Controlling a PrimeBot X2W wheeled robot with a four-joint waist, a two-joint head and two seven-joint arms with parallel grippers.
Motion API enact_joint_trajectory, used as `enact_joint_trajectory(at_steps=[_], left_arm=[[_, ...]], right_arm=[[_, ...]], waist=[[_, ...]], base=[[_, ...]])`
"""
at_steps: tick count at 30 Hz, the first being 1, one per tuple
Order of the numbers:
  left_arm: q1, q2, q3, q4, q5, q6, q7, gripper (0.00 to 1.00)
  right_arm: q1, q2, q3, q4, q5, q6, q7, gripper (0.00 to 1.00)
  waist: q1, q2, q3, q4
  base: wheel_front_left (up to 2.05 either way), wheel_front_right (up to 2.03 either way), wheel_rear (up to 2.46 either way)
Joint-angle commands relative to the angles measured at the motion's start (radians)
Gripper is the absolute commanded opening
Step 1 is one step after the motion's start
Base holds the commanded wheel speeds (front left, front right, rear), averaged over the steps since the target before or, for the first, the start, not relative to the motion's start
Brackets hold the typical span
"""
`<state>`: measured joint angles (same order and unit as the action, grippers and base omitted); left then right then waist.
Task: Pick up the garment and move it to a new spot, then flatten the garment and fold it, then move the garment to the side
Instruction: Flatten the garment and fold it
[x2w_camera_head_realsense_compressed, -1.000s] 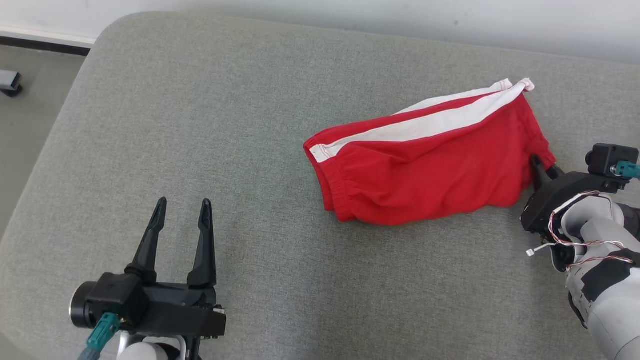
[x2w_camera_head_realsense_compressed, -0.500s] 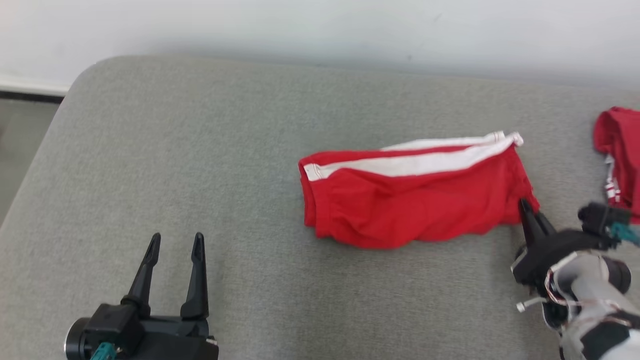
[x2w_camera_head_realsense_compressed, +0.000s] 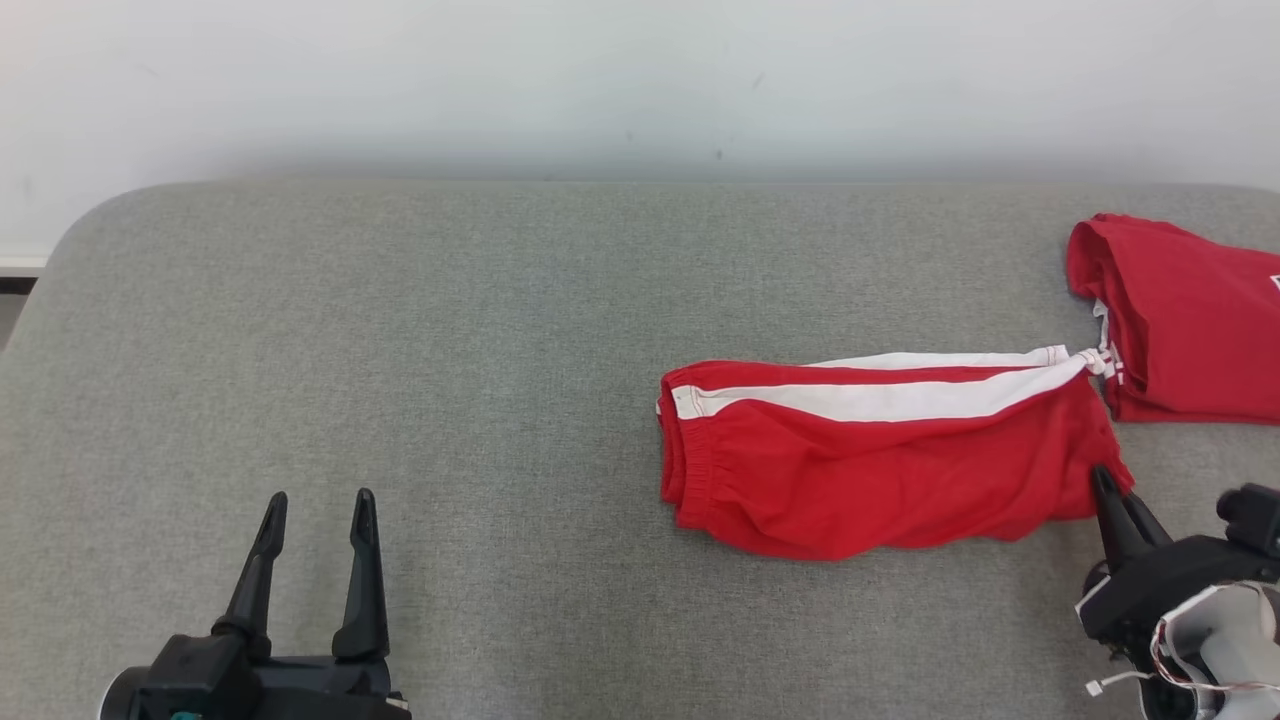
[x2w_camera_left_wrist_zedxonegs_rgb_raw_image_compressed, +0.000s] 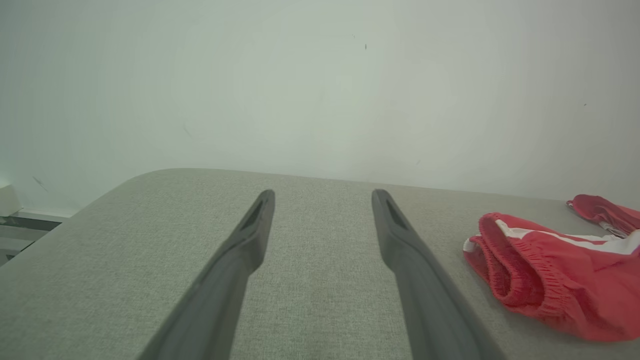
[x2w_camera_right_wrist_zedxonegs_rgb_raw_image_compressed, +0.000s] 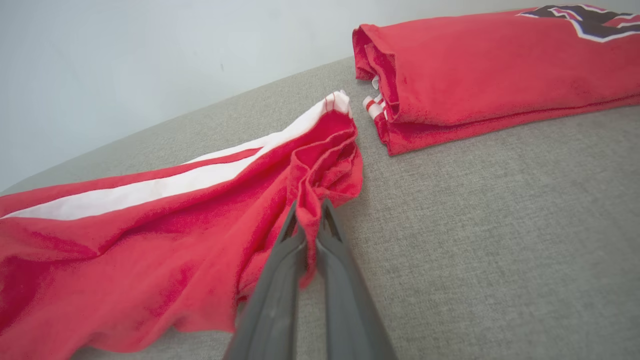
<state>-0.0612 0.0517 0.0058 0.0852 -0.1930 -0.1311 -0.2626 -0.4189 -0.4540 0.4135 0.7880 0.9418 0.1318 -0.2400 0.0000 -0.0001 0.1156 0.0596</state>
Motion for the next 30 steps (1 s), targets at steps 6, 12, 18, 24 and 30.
enact_joint_trajectory(at_steps=[6, 12, 18, 24, 30], left_arm=[[0.019, 0.001, 0.009, -0.008, 0.014, 0.001, -0.003, 1.00], [0.024, 0.000, 0.012, -0.016, 0.018, 0.001, -0.003, 1.00], [0.008, -0.001, 0.001, -0.014, 0.010, 0.001, -0.003, 1.00], [-0.005, -0.001, -0.008, -0.006, -0.002, 0.001, -0.003, 1.00], [-0.018, -0.001, -0.011, -0.002, -0.006, 0.001, -0.003, 1.00]], right_arm=[[-0.023, 0.021, 0.019, -0.113, -0.098, -0.002, -0.017, 0.00], [0.011, 0.064, 0.068, -0.271, -0.186, -0.002, 0.007, 0.00], [0.044, 0.122, 0.104, -0.394, -0.264, -0.002, 0.075, 0.00], [0.071, 0.190, 0.121, -0.430, -0.309, -0.002, 0.123, 0.00], [0.083, 0.249, 0.132, -0.427, -0.319, -0.002, 0.119, 0.00]], waist=[[0.0000, 0.0001, -0.013, -0.016], [0.0000, 0.0001, -0.024, -0.004], [0.0000, 0.0001, -0.017, 0.027], [0.0000, 0.0001, -0.007, 0.061], [0.0000, 0.0001, -0.002, 0.085]], base=[[0.00, 0.00, 0.00], [0.00, 0.00, 0.00], [0.00, 0.00, 0.00], [0.00, 0.00, 0.00], [0.00, 0.00, 0.00]])
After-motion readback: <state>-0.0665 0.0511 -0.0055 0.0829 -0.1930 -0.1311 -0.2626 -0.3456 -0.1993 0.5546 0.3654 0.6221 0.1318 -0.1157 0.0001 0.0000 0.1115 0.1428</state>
